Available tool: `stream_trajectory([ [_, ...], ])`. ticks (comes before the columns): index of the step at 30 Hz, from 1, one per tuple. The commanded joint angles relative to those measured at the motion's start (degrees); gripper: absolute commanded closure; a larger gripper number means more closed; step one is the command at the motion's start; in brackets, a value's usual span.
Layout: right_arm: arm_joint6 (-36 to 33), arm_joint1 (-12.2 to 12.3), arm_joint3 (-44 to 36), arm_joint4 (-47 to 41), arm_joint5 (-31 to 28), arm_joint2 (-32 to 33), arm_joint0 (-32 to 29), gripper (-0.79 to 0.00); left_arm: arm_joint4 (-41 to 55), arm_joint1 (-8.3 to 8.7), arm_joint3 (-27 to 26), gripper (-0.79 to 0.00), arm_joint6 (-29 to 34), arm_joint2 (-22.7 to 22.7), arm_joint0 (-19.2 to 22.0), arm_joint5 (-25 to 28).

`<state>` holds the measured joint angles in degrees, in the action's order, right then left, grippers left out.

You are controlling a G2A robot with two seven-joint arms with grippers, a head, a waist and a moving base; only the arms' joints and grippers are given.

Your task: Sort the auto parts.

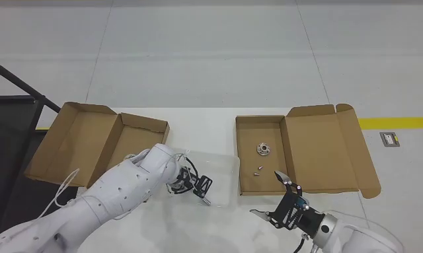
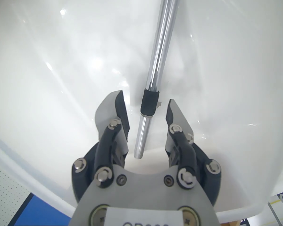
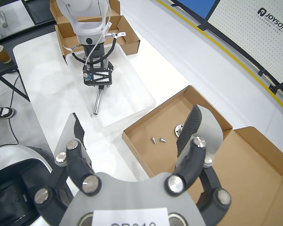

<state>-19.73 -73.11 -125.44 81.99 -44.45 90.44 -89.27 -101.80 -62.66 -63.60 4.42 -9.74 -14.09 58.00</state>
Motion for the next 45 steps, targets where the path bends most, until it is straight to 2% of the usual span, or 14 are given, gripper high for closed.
stream_trajectory([
  [1,0.01,0.0,0.0,0.0,-0.01,0.0,0.0,-0.785,-0.56,-0.6,1.2,-0.369,-0.7,0.0,0.03,0.0],
  [7,0.01,0.0,0.0,0.0,-0.01,0.0,0.0,-0.785,-3.42,-2.41,4.34,-0.357,-2.76,0.0,-0.38,0.0],
  [12,0.01,0.0,0.0,0.0,-0.01,0.0,0.0,-0.785,-5.68,-3.95,6.58,-0.286,-4.31,0.0,-0.49,0.0],
  [15,0.01,0.0,0.0,0.0,-0.01,0.0,0.0,-0.785,-6.87,-4.77,7.9,-0.172,-5.3,0.0,-0.49,0.0],
  [17,0.01,0.0,0.0,0.0,-0.01,0.0,0.0,-0.785,-7.5,-5.27,8.75,-0.012,-6.03,0.0,-0.43,0.0],
  [23,0.01,0.0,0.0,0.0,-0.01,0.0,0.0,-0.785,-9.15,-6.18,10.81,0.0,-8.72,0.0,0.3,0.0],
  [29,0.01,0.0,0.0,0.0,-0.01,0.0,0.0,-0.785,-9.93,-6.16,11.4,0.0,-12.38,0.0,1.39,0.0],
  [33,0.01,0.0,0.0,0.0,-0.01,0.0,0.0,-0.785,-9.35,-4.94,9.58,0.0,-14.79,0.0,3.0,0.0],
  [37,0.01,0.0,0.0,0.0,-0.01,0.0,0.0,-0.785,-5.92,-2.27,5.47,0.0,-15.98,-0.35,4.69,0.0],
  [41,0.01,0.0,0.0,0.0,-0.01,0.0,0.0,-0.785,-2.43,1.63,-1.08,0.0,-14.96,-2.45,4.75,0.0],
  [45,0.01,0.0,0.0,0.0,-0.01,0.0,0.0,-0.785,0.29,6.57,-10.27,0.0,-11.9,-6.79,2.95,0.0],
])
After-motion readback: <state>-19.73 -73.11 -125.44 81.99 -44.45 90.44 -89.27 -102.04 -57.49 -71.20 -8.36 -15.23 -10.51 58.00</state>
